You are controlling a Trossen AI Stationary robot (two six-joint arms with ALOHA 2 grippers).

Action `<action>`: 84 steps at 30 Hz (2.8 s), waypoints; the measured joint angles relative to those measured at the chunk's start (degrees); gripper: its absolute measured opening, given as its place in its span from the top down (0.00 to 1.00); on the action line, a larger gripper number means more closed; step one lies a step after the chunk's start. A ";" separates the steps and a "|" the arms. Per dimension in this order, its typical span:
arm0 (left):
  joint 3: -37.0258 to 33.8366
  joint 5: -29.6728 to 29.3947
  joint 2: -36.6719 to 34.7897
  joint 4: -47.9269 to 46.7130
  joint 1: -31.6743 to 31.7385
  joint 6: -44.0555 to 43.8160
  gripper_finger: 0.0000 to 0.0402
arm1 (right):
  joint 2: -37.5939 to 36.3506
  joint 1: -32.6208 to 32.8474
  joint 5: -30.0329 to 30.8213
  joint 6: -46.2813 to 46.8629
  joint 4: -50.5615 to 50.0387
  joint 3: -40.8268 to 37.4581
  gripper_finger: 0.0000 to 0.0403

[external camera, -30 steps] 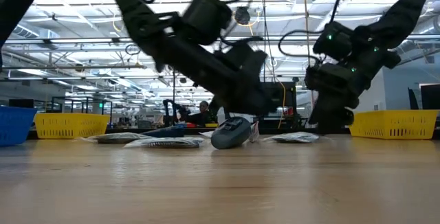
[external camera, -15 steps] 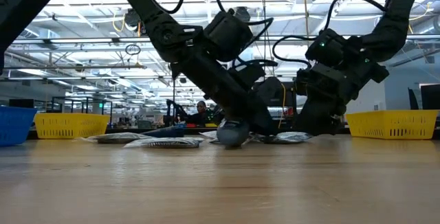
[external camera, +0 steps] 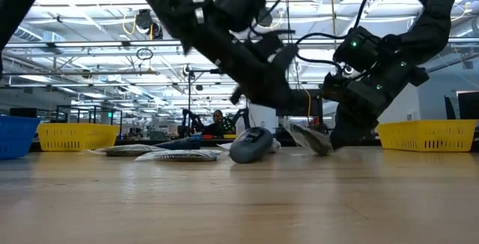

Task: Pick & Place Travel size toiletries
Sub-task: Put the black hairbrush into the right blue basket, then put the white toothpaste into the left blue basket

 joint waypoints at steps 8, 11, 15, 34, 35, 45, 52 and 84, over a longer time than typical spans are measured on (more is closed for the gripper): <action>-1.93 -24.36 -4.22 -12.81 -6.31 -3.77 0.77 | -18.33 6.92 12.86 -3.70 -15.18 0.19 1.00; -3.76 -29.02 -2.73 -6.09 -8.15 -5.03 0.77 | -28.12 12.00 13.16 -1.78 -28.44 3.27 1.00; -7.07 -29.43 0.40 7.42 -9.59 -7.95 0.77 | -36.44 20.54 14.38 5.50 -50.26 12.60 1.00; -9.18 -28.75 4.95 16.34 -12.10 -3.89 0.77 | -27.26 60.00 -19.03 83.51 -74.49 26.67 1.00; -9.18 -28.75 4.95 16.75 -12.06 -3.89 0.77 | -26.53 61.51 -19.66 85.12 -74.22 26.67 1.00; -9.16 -28.70 4.93 19.45 -11.98 -3.96 0.77 | -18.06 64.38 -18.74 70.07 -71.03 25.17 1.00; -9.16 -28.60 4.93 20.34 -11.97 -3.98 0.77 | -14.42 64.23 -21.55 61.63 -66.10 20.78 0.99; -9.16 -28.60 4.93 20.36 -11.95 -3.66 0.77 | -22.55 45.64 42.68 20.30 3.86 1.02 0.55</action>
